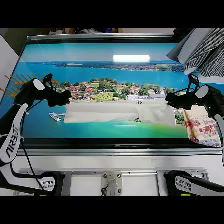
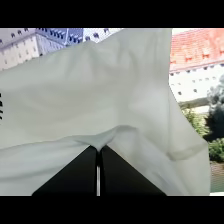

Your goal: Fold the clothes and pants, and hang the long-sleeved shirts on hangers.

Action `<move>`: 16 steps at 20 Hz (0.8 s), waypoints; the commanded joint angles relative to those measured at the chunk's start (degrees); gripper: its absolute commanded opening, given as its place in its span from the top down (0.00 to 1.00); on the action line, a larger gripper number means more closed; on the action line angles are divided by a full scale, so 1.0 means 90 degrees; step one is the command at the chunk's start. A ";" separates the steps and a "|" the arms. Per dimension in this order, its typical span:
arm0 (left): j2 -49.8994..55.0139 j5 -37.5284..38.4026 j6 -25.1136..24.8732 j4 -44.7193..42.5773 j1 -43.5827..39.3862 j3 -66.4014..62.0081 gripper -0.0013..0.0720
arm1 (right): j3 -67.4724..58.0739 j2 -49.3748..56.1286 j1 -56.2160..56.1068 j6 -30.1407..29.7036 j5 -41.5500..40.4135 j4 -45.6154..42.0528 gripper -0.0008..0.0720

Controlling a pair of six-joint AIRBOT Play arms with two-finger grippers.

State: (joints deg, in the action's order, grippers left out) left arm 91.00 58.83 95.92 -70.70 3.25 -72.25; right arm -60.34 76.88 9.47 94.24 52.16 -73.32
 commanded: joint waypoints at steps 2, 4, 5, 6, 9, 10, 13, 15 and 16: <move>0.0719 0.0005 -0.0012 0.0185 -0.0126 -0.0619 0.94 | -0.0019 0.0352 -0.0172 0.0000 -0.0945 0.0323 0.89; 0.0770 -0.0109 -0.0010 0.0189 -0.0204 -0.0804 0.18 | -0.0029 0.0372 -0.0197 -0.0010 -0.1190 0.0559 0.18; 0.0767 -0.0107 -0.0007 0.0192 -0.0204 -0.0959 0.18 | -0.0095 0.0355 -0.0187 -0.0214 -0.1202 0.0719 0.08; 0.0758 0.0002 -0.0007 0.0189 -0.0202 -0.1195 0.18 | -0.0199 0.0308 -0.0170 -0.0393 -0.1173 0.0816 0.08; 0.0495 0.0556 -0.0015 0.0134 -0.0165 -0.1715 0.18 | -0.0600 0.0015 0.0238 -0.1197 -0.0304 0.0967 0.08; 0.0323 0.0678 -0.0015 0.0158 -0.0194 -0.1707 0.18 | -0.0656 -0.0015 0.0517 -0.1518 0.0160 0.1018 0.08; -0.0233 0.0663 -0.0022 0.0141 -0.0512 -0.1268 0.66 | -0.0639 0.0294 0.1656 -0.2657 0.1651 0.1430 0.01; -0.0597 0.0272 -0.0024 0.0146 -0.0860 -0.0738 0.97 | -0.0639 0.0750 0.2331 -0.3079 0.2081 0.1666 0.01; -0.0755 0.0100 -0.0017 0.0148 -0.1052 -0.0474 0.97 | -0.0639 0.1008 0.2577 -0.3249 0.2147 0.1821 0.01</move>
State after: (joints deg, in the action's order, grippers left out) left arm 88.16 62.65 95.64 -69.38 -2.74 -81.17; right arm -65.82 81.69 25.50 72.60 63.57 -60.90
